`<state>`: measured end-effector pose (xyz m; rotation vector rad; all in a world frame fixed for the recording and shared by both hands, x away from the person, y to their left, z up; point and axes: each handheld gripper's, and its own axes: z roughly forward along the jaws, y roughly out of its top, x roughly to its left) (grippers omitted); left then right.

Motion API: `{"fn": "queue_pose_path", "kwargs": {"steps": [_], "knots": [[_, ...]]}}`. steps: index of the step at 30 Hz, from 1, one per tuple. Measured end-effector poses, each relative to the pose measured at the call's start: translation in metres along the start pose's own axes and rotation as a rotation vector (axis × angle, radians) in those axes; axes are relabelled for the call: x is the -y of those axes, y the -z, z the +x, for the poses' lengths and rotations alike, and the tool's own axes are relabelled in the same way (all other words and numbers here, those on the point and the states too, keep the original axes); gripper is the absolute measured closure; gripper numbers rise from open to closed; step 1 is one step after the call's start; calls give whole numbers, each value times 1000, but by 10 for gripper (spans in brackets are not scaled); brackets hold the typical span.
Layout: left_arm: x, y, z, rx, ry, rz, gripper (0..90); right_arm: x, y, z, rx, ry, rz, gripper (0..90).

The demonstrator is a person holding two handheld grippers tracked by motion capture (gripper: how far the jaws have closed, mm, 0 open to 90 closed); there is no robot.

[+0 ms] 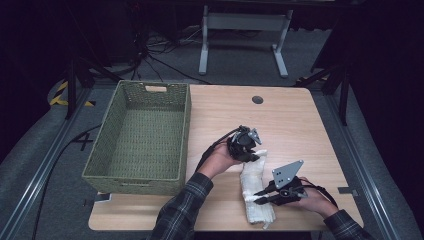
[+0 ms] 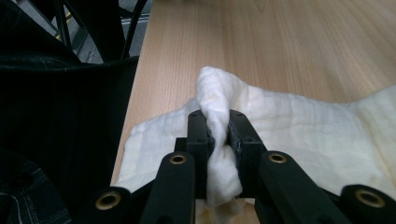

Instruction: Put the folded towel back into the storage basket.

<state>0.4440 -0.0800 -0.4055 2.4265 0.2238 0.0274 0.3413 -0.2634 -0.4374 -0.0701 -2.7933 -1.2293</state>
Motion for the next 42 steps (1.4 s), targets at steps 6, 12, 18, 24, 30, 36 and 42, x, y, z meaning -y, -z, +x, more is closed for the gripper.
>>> {"fn": "queue_pose_path", "kwargs": {"steps": [6,12,18,24,30,36,42], "knots": [[-3,20,-4,0,11,-19,829,-13,9,-4,9,5,-25,812],[-9,47,-7,-7,21,-33,830,-32,13,-8,10,29,-31,812],[-12,69,-7,-24,26,-45,831,-49,17,-14,14,48,-31,812],[-12,95,-4,-61,28,-46,831,-73,24,-19,15,77,-41,812],[-8,126,3,-97,29,-57,831,-98,24,-28,21,94,-50,812],[-4,154,12,-120,23,-67,831,-125,20,-37,29,112,-62,812],[3,183,26,-139,13,-73,831,-159,18,-49,41,118,-86,812]]}}
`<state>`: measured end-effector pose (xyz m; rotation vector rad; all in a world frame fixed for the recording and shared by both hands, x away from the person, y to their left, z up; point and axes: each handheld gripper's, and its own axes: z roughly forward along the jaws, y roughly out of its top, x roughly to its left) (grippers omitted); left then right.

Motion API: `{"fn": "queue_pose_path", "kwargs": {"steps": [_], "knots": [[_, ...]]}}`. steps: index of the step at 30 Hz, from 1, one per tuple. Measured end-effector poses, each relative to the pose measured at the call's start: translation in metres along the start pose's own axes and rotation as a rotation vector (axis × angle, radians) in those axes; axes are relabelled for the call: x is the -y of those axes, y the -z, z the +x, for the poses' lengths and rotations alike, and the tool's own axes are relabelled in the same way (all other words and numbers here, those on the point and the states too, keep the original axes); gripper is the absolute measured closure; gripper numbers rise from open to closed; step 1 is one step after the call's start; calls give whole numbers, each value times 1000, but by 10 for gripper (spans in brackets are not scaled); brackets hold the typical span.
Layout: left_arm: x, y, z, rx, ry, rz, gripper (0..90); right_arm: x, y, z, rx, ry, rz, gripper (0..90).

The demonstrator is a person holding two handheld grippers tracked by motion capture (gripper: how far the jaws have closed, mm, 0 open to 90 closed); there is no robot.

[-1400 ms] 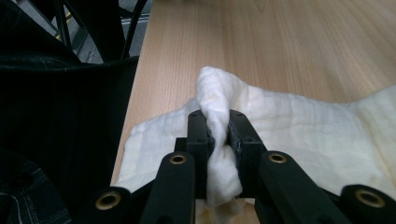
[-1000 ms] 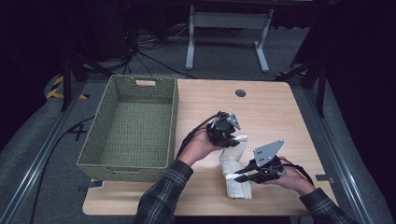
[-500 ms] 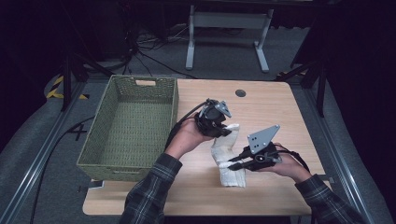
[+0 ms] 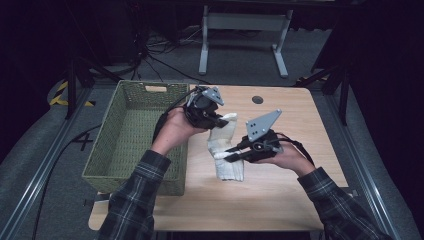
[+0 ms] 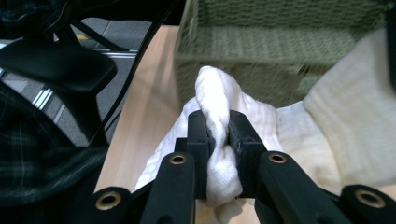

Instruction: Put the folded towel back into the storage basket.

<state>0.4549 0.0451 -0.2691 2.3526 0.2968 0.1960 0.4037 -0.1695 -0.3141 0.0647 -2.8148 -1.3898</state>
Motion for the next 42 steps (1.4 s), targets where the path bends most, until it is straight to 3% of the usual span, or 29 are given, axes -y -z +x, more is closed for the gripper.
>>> {"fn": "queue_pose_path", "kwargs": {"steps": [4,9,21,25,31,42], "knots": [[6,17,13,-10,-4,-3,831,-16,-6,-8,6,9,-3,812],[17,40,33,-22,-16,-4,831,-52,-25,-23,21,23,-5,812],[48,70,66,-45,-20,-23,831,-99,-68,-45,37,25,-20,812],[63,75,77,-54,-7,-28,831,-104,-84,-52,36,17,-20,812],[84,74,83,-60,16,-16,831,-104,-110,-61,17,-9,-27,812],[116,72,77,-54,59,-18,830,-99,-138,-49,-27,-4,-15,812]]}}
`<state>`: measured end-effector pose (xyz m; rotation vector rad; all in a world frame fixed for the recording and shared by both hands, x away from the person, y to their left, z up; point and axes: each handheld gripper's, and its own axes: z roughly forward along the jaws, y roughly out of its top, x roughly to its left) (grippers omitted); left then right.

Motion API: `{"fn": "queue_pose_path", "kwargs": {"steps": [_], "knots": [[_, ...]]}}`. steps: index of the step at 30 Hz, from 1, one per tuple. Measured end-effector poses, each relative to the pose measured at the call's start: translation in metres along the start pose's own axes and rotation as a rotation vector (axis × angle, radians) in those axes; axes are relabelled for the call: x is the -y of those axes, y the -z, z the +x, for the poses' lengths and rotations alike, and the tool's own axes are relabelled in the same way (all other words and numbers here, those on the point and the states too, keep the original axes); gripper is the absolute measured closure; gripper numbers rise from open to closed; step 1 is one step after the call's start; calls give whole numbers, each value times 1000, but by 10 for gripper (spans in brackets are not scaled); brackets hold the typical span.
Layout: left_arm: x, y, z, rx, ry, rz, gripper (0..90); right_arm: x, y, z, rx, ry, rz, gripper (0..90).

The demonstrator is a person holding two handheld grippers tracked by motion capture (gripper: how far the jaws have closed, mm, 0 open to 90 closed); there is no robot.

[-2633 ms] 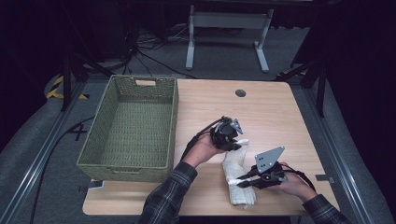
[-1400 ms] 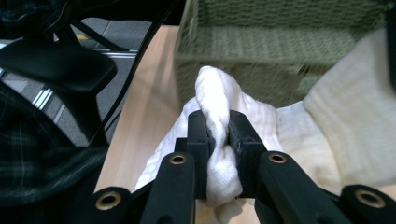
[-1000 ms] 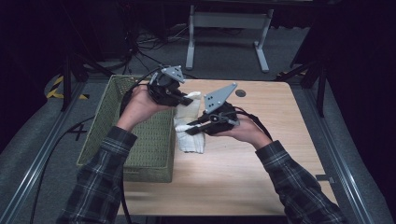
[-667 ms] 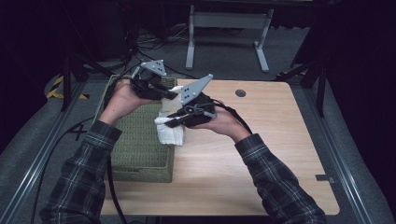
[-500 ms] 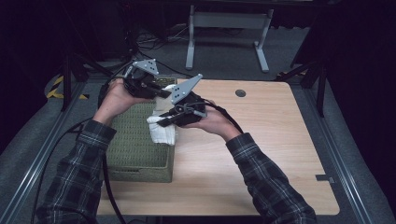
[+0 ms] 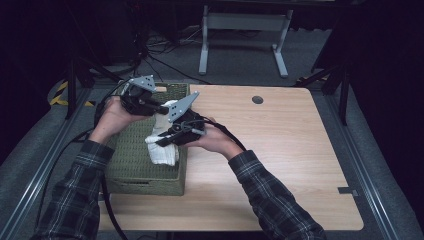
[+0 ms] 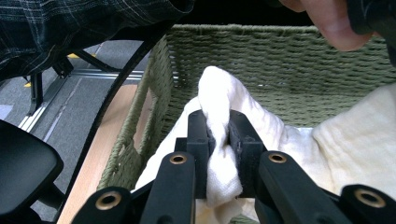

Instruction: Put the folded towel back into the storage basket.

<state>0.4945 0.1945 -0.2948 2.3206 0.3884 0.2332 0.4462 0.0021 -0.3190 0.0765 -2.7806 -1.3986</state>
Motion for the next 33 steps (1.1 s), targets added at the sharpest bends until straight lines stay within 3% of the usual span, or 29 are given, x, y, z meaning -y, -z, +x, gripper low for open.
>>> {"fn": "queue_pose_path", "kwargs": {"steps": [11,18,20,24,33], "knots": [[18,-10,-10,17,30,12,830,18,-17,10,-20,-18,20,811],[19,-15,-12,23,28,21,831,24,-20,13,-27,-17,27,806],[19,-15,-11,21,27,24,831,23,-20,14,-27,-10,22,781],[19,-16,-10,24,30,24,830,22,-18,14,-19,-10,17,647],[19,-22,-5,5,35,34,830,22,-12,12,2,-22,16,600]]}}
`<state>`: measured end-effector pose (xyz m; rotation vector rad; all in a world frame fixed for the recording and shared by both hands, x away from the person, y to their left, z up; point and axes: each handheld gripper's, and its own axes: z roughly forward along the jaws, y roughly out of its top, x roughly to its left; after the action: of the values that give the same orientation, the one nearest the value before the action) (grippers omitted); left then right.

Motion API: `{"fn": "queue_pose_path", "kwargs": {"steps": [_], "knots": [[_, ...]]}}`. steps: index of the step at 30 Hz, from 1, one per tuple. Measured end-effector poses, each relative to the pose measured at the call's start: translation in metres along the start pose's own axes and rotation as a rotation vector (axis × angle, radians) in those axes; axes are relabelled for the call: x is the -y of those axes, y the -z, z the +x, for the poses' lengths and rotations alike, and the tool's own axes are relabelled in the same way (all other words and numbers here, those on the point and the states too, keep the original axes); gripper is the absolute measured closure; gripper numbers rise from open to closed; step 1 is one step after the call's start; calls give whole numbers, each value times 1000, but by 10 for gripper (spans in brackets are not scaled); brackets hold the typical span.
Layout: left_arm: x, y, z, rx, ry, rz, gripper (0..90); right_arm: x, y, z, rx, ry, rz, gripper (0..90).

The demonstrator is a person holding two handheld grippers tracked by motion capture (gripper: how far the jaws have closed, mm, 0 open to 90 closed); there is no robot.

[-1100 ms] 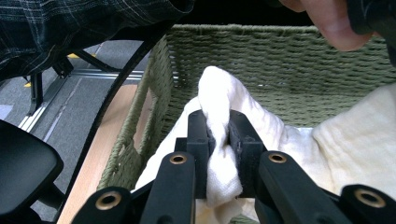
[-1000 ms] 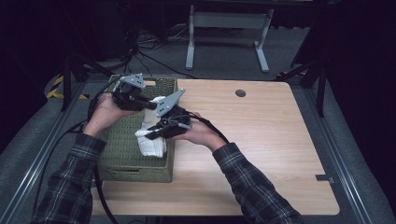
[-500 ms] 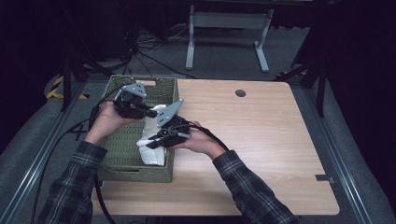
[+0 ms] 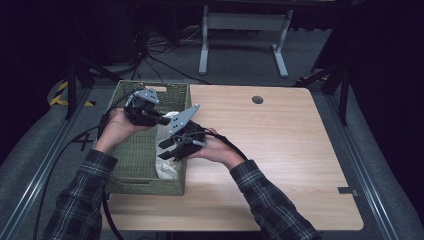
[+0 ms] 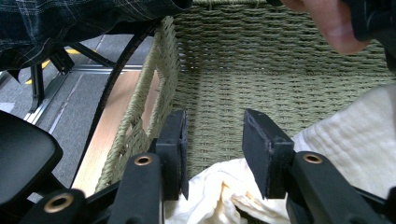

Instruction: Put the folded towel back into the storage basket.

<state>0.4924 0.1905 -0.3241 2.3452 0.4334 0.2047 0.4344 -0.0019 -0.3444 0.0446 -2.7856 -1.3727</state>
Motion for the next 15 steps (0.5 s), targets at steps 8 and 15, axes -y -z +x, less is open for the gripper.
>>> {"fn": "queue_pose_path", "kwargs": {"steps": [8,15], "knots": [[-5,1,10,-43,28,-9,830,2,8,-1,17,-7,-6,584],[-10,-5,31,-72,78,-1,830,2,17,-3,31,-9,-17,576]]}}
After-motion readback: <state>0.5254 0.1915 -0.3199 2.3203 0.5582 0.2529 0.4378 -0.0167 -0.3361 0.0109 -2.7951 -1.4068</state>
